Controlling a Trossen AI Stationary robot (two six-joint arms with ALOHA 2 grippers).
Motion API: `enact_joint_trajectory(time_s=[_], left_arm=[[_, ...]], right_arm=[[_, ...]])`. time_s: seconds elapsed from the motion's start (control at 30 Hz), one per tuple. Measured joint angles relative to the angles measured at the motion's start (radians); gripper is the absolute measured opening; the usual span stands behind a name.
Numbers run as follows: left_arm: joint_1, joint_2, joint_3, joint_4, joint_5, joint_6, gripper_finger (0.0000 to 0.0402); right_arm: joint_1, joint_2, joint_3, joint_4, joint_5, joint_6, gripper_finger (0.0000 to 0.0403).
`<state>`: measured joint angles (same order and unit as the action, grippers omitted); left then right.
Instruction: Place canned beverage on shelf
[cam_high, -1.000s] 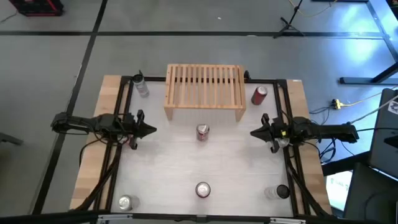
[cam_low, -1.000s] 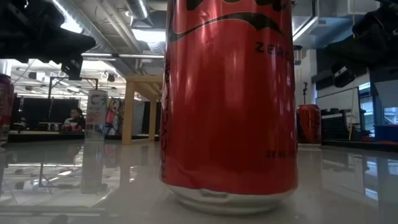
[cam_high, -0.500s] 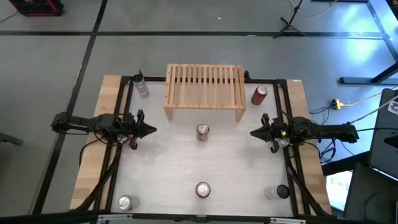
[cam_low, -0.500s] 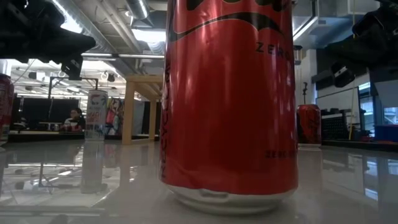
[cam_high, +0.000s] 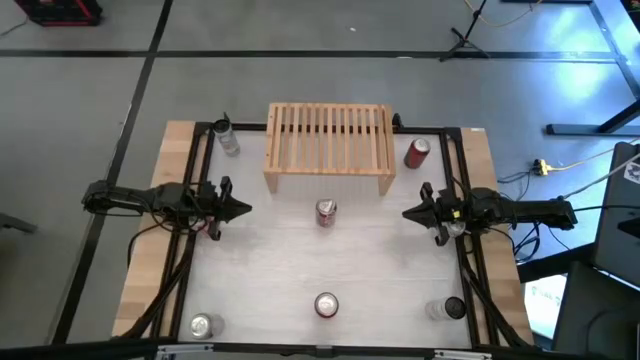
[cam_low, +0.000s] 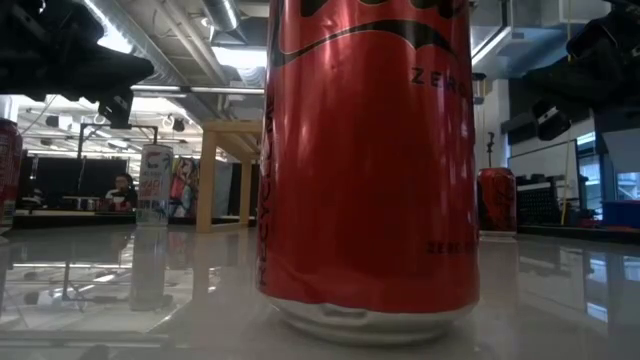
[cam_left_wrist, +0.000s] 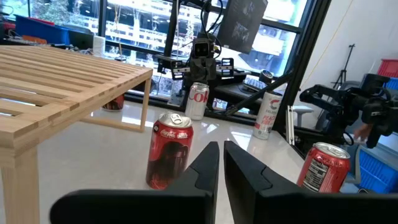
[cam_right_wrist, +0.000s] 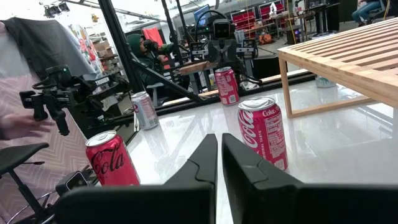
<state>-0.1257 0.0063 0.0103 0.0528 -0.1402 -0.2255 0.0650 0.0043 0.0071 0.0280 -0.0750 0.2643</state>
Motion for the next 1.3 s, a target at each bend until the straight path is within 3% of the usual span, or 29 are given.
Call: enact_joint_trajectory(time_s=[0.1,0.2,0.37,0.5,0.63,0.73,1.0,1.17,1.3], left_arm=[[0.000,0.000,0.000,0.000,-0.001,0.010,0.0018],[0.000,0.000,0.000,0.003,-0.048,0.125,0.0018],[0.000,0.000,0.000,0.007,-0.129,0.140,0.0018],[0.000,0.000,0.000,0.007,-0.165,0.141,0.0018],[0.000,0.000,0.000,0.007,-0.179,0.141,0.0018],[0.000,0.000,0.000,0.029,-0.198,0.132,0.0018],[0.000,0.000,0.000,0.408,-0.222,0.109,0.0018],[0.000,0.000,0.000,0.642,-0.346,0.124,0.0018],[0.001,0.000,0.002,0.711,-0.562,0.049,0.0018]], right_arm=[[0.000,0.000,0.000,0.006,0.004,0.000,0.0014],[0.000,0.000,0.000,0.021,0.064,0.000,0.0014],[0.000,0.000,0.000,0.042,0.150,0.005,0.0014],[0.000,0.000,0.000,0.137,0.123,0.140,0.0014],[0.000,0.006,0.000,0.260,0.286,0.228,0.0014],[0.000,0.021,0.041,0.255,0.445,0.259,0.0014],[0.000,0.208,0.287,0.038,0.854,0.249,0.0014],[-0.007,0.380,0.495,-0.186,0.990,0.247,0.0014],[-0.078,0.504,0.676,-0.402,0.999,0.247,0.0014]])
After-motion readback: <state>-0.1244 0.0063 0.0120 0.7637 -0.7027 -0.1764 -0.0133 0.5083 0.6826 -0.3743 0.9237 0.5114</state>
